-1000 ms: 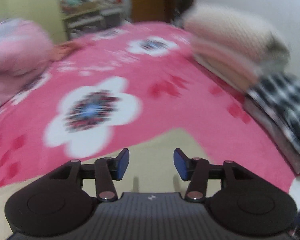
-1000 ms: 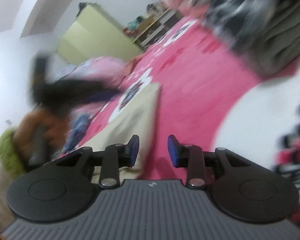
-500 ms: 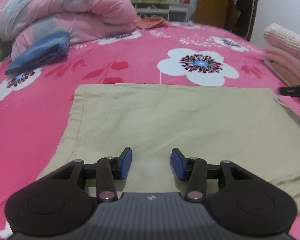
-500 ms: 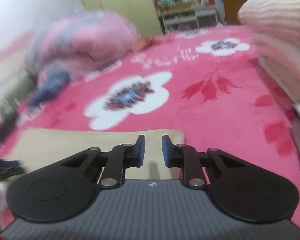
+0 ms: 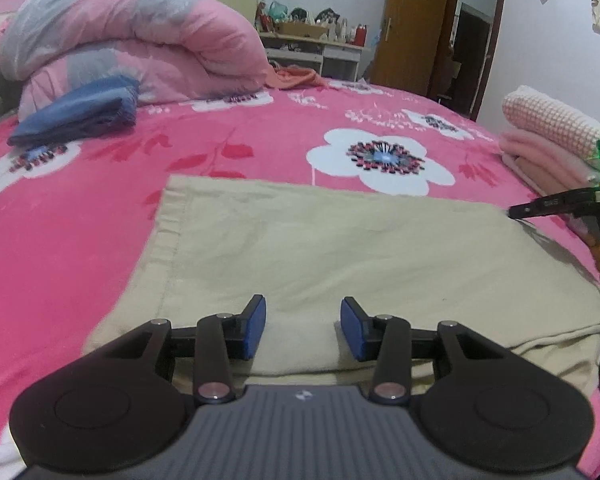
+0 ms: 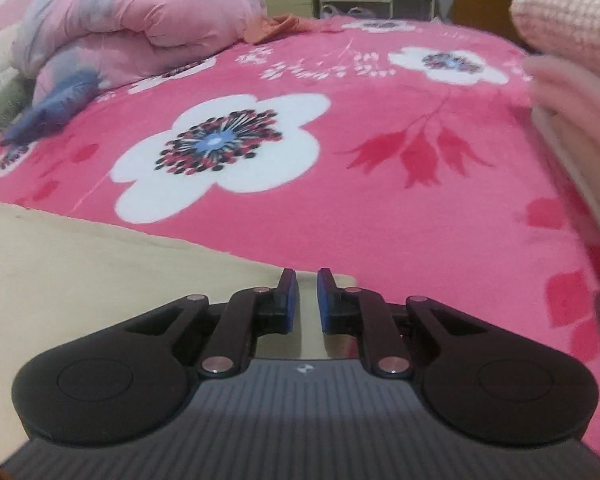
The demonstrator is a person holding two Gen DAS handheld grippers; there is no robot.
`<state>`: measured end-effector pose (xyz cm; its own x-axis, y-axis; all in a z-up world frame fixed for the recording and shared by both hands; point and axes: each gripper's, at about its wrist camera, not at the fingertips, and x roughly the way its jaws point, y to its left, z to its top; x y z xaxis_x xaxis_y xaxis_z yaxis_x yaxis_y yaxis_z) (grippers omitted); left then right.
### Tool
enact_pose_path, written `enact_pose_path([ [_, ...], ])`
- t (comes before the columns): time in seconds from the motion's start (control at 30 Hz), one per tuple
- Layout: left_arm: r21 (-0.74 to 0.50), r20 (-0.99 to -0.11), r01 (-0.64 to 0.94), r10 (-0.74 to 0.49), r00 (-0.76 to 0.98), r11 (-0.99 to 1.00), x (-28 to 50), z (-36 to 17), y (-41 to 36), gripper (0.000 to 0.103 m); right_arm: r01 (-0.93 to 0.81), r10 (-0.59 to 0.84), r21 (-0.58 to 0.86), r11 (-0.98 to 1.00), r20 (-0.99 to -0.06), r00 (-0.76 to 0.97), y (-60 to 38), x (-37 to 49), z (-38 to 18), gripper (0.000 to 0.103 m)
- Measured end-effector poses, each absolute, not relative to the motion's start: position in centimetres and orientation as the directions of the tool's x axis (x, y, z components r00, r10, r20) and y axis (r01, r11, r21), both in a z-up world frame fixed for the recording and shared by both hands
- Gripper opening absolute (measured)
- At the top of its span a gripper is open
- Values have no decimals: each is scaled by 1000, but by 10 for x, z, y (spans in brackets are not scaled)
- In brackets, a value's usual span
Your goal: Fold clothes
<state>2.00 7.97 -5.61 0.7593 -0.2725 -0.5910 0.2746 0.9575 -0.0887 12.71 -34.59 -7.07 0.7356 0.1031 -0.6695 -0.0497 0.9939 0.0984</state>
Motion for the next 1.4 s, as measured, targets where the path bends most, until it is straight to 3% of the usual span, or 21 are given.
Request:
enact_pose_path([
  [0.17,-53,-560,268,-251,790,962,19,-46,88,47,-120,166,118,986,-576,800,-335,44,-27,11],
  [0.33,-21,-607,215,-183,773,976,47,-74,89,46,-152,155,56,987,-613,775,-310,-27,-45,11],
  [0.4,-12,-588,216,-182,788,976,46,-76,89,47,-120,138,72,990,-654,744,-308,-35,-73,11],
  [0.63,-12,-568,187,-161,807,982,30,-63,102,48,-82,101,59,995,-542,834,-305,-73,-41,12],
  [0.77,77,-574,187,-110,812,979,32,-70,92,48,-72,116,99,992,-583,804,-315,-75,-79,11],
  [0.93,101,-565,166,-81,821,981,27,-64,90,49,-48,134,168,985,-549,825,-324,-79,-91,12],
  [1.23,-15,-514,97,-91,853,995,0,-44,101,67,-27,102,157,987,-495,863,-318,-91,-100,12],
  [1.4,-82,-487,148,-169,857,986,-15,-31,97,89,-16,86,153,988,-462,883,-315,-97,-104,13],
])
